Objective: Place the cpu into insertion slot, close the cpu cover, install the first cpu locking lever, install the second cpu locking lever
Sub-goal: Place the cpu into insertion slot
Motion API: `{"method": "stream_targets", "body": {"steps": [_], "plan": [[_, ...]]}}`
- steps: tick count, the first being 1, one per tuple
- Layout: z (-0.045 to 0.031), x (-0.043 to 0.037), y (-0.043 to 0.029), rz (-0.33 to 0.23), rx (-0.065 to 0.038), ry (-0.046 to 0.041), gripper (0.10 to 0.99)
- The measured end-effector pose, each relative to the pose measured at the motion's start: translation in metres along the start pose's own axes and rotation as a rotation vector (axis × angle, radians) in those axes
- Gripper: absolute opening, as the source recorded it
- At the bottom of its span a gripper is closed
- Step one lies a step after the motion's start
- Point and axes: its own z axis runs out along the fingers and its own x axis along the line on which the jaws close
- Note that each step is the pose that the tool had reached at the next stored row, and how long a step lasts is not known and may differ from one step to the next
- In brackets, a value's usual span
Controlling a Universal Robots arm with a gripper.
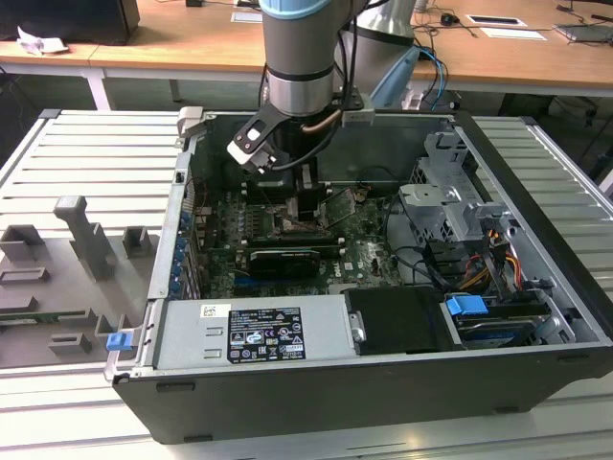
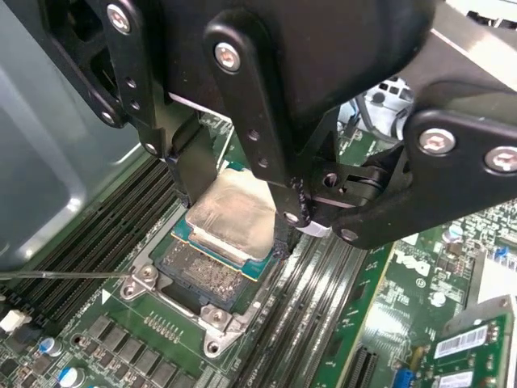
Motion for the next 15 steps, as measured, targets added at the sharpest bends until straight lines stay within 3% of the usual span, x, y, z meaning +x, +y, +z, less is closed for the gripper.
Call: {"method": "stream_targets", "body": {"steps": [15], "plan": [[0.0044, 0.0002, -0.0027, 0.007, 0.0, -0.0006, 0.525]]}}
